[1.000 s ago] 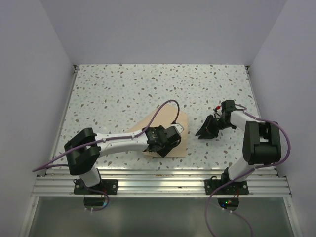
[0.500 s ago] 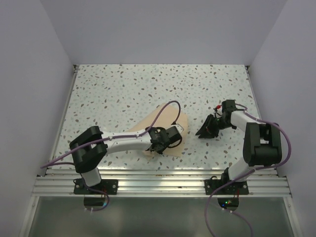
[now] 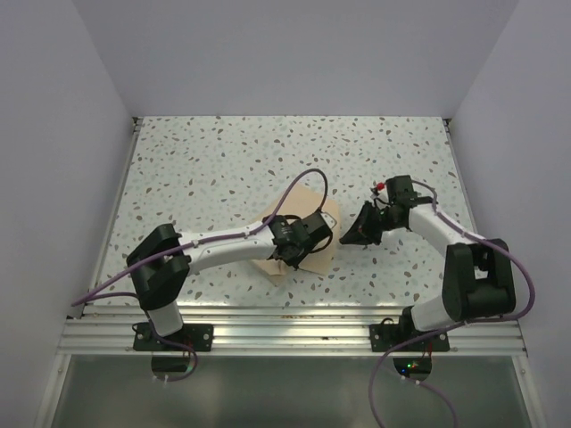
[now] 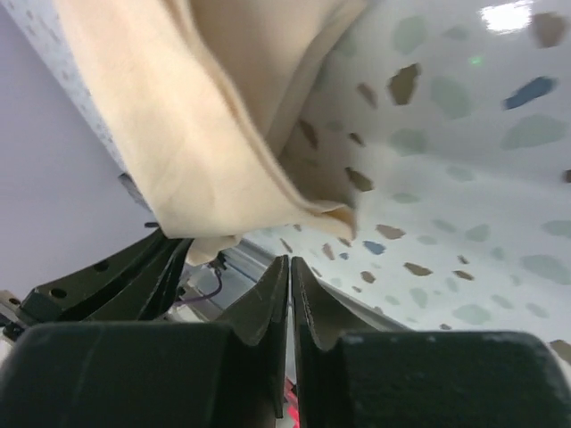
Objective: Prepare the surgical pack
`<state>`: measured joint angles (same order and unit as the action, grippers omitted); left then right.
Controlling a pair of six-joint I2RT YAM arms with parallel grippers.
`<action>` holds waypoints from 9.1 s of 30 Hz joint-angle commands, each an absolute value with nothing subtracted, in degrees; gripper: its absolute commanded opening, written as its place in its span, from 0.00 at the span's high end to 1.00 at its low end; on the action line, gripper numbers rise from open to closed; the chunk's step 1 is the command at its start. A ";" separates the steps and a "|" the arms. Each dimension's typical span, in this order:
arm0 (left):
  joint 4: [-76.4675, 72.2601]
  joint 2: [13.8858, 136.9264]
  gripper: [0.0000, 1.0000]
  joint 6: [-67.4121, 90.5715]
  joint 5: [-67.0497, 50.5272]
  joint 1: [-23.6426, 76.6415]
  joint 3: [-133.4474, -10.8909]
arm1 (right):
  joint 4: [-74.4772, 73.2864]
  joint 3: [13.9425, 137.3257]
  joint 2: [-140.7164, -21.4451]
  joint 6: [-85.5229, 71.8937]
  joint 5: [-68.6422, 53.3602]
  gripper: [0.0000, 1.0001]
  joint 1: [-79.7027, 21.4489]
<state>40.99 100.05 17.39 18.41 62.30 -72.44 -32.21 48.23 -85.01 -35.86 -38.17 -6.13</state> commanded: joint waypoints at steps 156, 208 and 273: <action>30.17 92.55 0.54 16.35 -13.26 53.35 -75.32 | -18.91 49.83 -83.57 -38.74 -44.11 1.00 -8.88; 29.80 98.71 0.65 18.45 -15.63 35.42 -56.87 | -5.00 60.46 -103.98 -43.68 -48.52 1.00 -10.28; 10.64 44.48 0.00 37.70 -1.58 18.37 -29.90 | -24.19 45.46 -73.77 -27.95 -17.65 0.01 -15.47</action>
<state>17.69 48.16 35.22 -4.16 18.76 -33.28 -33.36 49.82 -80.03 -27.40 -16.16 -15.42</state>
